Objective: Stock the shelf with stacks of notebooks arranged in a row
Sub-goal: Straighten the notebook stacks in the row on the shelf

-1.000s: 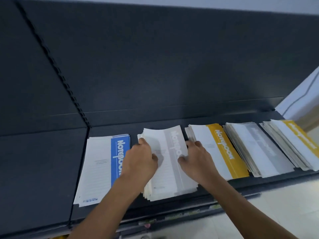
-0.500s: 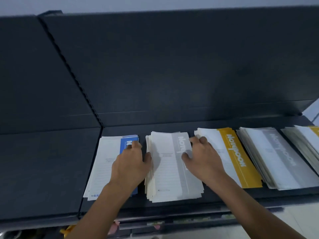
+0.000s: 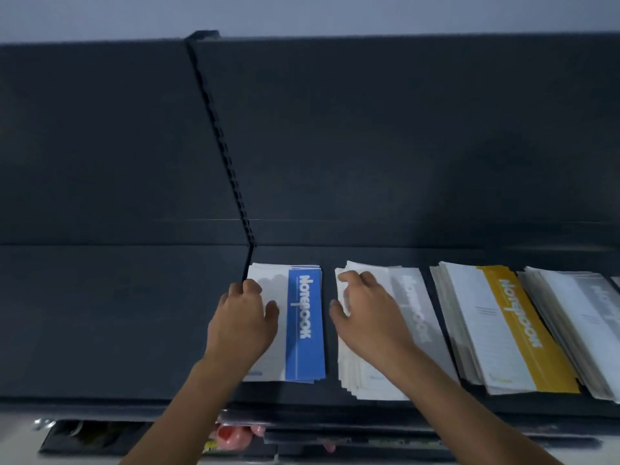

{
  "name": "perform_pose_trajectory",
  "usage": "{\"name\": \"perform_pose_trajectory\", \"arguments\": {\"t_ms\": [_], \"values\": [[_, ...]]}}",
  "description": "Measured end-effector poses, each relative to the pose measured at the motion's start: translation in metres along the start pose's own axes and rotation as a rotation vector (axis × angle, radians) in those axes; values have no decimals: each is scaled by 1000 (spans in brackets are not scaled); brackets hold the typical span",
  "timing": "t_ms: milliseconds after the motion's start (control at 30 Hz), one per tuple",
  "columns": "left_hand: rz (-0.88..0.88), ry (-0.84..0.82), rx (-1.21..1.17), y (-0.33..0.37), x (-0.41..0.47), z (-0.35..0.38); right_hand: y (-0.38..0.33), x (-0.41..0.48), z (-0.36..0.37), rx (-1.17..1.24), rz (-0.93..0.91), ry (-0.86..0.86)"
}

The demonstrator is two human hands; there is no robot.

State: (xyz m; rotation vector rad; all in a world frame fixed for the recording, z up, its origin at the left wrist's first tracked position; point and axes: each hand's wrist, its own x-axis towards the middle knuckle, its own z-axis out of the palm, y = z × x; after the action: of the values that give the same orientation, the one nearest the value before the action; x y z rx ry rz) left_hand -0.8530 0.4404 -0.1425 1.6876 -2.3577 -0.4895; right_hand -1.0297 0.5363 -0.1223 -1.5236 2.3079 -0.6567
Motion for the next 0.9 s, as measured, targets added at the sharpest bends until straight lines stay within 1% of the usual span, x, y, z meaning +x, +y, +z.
{"name": "perform_pose_trajectory", "arguments": {"t_ms": [67, 167, 267, 400, 500, 600, 700, 900], "values": [[-31, -38, 14, -19, 8, -5, -21, 6, 17, 55, 26, -71], [-30, -130, -12, -41, 19, -5, -42, 14, 41, 100, 136, -167], [-2, -170, -19, -50, 25, 0, -52, 17, 55, 40, 204, -139], [29, -192, -1, -47, 27, 2, -60, 11, 58, 127, 300, -126], [8, -197, 24, -41, 29, 1, -59, 14, 60, 170, 373, -124], [-62, -250, 9, -32, 26, 3, -59, 13, 61, 174, 381, -109], [-139, -309, -114, -28, 26, 5, -58, 14, 57, 161, 386, -111], [-203, -434, -274, -33, 36, 1, -49, 13, 57, 213, 372, -120]]}}
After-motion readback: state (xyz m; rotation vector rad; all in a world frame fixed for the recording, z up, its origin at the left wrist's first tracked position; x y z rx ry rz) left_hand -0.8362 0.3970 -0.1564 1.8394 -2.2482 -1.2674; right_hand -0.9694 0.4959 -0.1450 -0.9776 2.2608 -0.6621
